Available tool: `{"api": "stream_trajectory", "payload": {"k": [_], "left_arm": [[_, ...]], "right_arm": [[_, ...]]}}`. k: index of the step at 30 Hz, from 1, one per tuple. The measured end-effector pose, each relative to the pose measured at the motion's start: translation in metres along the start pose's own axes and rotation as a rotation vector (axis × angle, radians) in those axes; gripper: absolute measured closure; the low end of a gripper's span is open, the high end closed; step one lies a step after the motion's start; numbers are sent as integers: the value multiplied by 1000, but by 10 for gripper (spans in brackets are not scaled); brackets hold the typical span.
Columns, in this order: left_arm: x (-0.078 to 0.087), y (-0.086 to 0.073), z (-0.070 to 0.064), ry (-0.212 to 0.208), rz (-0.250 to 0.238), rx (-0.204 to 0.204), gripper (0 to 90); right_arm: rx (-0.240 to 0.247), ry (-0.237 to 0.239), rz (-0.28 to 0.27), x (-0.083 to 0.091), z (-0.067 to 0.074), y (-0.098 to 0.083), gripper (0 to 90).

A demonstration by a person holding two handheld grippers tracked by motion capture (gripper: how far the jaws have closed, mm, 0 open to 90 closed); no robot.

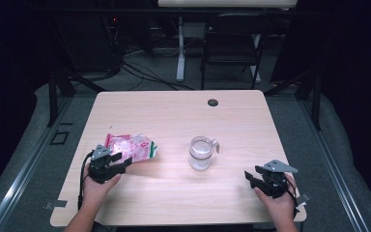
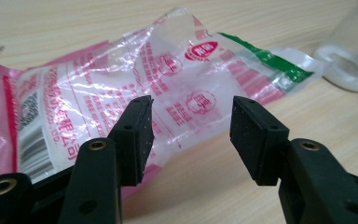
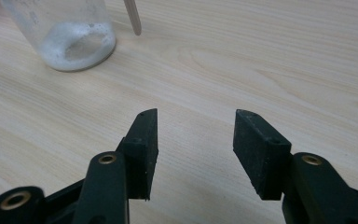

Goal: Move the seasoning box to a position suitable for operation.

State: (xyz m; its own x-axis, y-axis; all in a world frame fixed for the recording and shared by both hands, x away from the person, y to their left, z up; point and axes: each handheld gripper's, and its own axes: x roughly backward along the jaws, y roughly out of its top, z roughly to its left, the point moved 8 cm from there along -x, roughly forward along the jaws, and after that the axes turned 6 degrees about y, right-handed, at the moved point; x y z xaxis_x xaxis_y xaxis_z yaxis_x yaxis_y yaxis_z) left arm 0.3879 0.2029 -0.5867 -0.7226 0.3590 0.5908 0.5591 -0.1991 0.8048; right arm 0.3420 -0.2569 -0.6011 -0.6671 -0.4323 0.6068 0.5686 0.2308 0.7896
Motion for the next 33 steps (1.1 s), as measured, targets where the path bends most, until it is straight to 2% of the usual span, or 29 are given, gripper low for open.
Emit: {"api": "stream_trajectory", "payload": {"k": [4, 6, 8, 11, 12, 17, 22, 28, 33], "left_arm": [[0, 1, -4, -17, -8, -11, 488], [1, 0, -5, -18, 3, -12, 488], [1, -2, -6, -13, 7, -9, 490], [3, -2, -7, -25, 9, -14, 496], [4, -3, -8, -27, 5, -15, 498], [11, -6, -8, -15, -1, -17, 499], [17, -12, -4, 8, 2, -23, 501], [24, -19, 4, 30, 7, 1, 503], [30, -22, 10, 42, 3, 14, 503]], "right_arm": [[-9, -7, -1, -1, 6, 2, 518], [5, -17, -5, -1, 8, 8, 559], [2, -13, -22, -1, 12, 15, 586], [10, -6, -17, -5, 18, 23, 624], [8, 9, -17, -7, 21, 25, 629], [3, 36, -25, -14, 28, 36, 648], [35, 45, -15, -22, 34, 43, 656], [59, 71, -24, -36, 43, 57, 663], [74, 93, -3, -53, 48, 65, 665]]}}
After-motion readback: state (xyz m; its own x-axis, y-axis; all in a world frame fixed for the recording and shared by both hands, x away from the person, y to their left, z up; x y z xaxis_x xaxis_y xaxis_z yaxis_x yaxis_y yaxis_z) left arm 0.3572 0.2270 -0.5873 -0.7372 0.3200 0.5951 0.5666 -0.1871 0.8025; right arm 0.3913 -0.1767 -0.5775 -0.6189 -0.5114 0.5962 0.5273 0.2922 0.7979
